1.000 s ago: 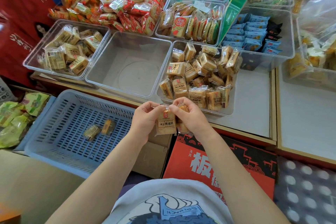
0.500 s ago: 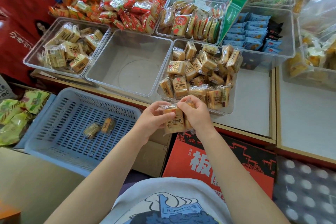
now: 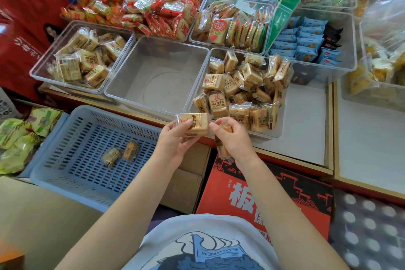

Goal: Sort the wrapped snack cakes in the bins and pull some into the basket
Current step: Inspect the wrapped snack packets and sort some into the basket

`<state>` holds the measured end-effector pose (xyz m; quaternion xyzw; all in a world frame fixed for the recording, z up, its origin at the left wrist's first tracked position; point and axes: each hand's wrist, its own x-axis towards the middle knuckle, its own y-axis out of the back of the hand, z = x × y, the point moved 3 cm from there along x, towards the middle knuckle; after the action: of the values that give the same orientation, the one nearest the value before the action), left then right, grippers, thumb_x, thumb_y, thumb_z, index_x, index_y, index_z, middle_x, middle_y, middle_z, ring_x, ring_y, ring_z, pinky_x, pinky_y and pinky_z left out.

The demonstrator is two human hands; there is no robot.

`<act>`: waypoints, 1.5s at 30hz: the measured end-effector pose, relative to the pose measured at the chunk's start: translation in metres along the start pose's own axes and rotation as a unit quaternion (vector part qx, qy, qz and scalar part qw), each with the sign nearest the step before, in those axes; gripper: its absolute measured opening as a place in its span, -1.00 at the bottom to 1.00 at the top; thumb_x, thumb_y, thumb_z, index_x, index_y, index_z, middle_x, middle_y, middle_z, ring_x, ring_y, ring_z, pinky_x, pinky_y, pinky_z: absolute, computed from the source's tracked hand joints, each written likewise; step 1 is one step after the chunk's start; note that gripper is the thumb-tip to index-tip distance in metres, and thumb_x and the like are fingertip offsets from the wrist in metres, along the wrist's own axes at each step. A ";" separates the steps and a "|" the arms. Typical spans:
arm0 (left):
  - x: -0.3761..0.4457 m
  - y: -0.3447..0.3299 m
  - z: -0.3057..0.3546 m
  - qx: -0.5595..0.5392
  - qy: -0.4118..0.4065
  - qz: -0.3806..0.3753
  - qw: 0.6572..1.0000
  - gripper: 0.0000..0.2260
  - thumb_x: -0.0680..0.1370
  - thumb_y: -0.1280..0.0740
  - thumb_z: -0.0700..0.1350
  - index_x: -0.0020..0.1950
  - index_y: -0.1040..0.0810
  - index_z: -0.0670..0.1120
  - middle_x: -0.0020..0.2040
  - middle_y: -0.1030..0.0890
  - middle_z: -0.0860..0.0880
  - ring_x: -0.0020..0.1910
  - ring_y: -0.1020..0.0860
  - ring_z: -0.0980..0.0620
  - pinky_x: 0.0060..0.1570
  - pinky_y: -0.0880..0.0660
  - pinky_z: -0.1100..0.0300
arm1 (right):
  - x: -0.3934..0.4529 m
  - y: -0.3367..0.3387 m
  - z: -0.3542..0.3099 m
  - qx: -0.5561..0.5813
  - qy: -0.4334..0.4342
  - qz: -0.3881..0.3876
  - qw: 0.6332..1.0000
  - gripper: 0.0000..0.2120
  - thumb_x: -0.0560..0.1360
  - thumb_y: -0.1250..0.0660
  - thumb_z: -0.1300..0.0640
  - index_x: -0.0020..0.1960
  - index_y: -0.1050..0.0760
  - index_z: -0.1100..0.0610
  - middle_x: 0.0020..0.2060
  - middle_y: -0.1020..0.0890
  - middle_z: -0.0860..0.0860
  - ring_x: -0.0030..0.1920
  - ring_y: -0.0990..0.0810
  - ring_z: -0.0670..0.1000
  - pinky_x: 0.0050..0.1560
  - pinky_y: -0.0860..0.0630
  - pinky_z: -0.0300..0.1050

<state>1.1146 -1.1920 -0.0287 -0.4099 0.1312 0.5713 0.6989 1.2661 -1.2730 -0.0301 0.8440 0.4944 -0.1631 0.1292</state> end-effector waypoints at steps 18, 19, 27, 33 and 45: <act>0.005 0.002 -0.002 0.168 0.003 -0.062 0.984 -0.62 0.53 -0.48 -0.24 0.31 -0.48 -0.10 0.25 -0.62 -0.22 0.15 -0.68 -0.12 -0.04 -0.67 0.05 | 0.005 0.000 -0.006 0.010 -0.001 0.018 1.000 -0.93 0.60 -0.40 0.11 -0.06 -0.61 0.06 -0.19 -0.63 0.02 -0.19 -0.61 -0.07 -0.27 -0.55 -0.26; 0.006 0.002 -0.002 0.179 0.003 -0.058 0.982 -0.61 0.52 -0.49 -0.23 0.30 -0.48 -0.08 0.26 -0.61 -0.21 0.15 -0.68 -0.12 -0.05 -0.67 0.06 | 0.005 -0.002 -0.007 0.012 -0.003 0.016 1.000 -0.94 0.60 -0.40 0.14 -0.06 -0.60 0.09 -0.21 -0.61 0.02 -0.22 -0.60 -0.08 -0.30 -0.53 -0.29; 0.010 0.009 0.007 0.209 0.020 -0.104 0.972 -0.54 0.41 -0.52 -0.15 0.26 -0.47 -0.08 0.17 -0.64 -0.15 0.11 -0.69 -0.07 0.00 -0.66 0.09 | 0.007 -0.011 -0.008 0.050 -0.024 0.001 0.998 -0.92 0.62 -0.36 0.14 0.04 -0.63 0.09 -0.10 -0.66 0.04 -0.11 -0.65 -0.06 -0.29 -0.59 -0.26; 0.015 0.016 0.011 0.247 -0.002 -0.113 0.962 -0.62 0.47 -0.51 -0.18 0.22 -0.49 -0.03 0.15 -0.64 -0.12 0.11 -0.68 -0.06 -0.03 -0.65 0.12 | 0.012 -0.016 -0.006 0.015 -0.063 0.010 0.998 -0.87 0.61 -0.38 0.06 0.05 -0.63 0.11 -0.11 -0.66 0.04 -0.09 -0.64 0.00 -0.25 -0.60 -0.12; 0.019 0.021 0.023 0.268 -0.014 -0.069 0.961 -0.41 0.33 -0.58 -0.08 0.31 -0.49 -0.10 0.19 -0.65 -0.19 0.12 -0.68 -0.10 -0.15 -0.63 0.18 | 0.016 -0.014 -0.009 -0.035 -0.025 0.051 0.998 -0.91 0.55 -0.42 0.14 -0.14 -0.62 0.07 -0.19 -0.58 0.03 -0.16 -0.53 -0.03 -0.15 -0.55 -0.15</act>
<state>1.0954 -1.1625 -0.0353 -0.2073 0.2413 0.4713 0.8226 1.2629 -1.2501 -0.0295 0.8585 0.4529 -0.1603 0.1793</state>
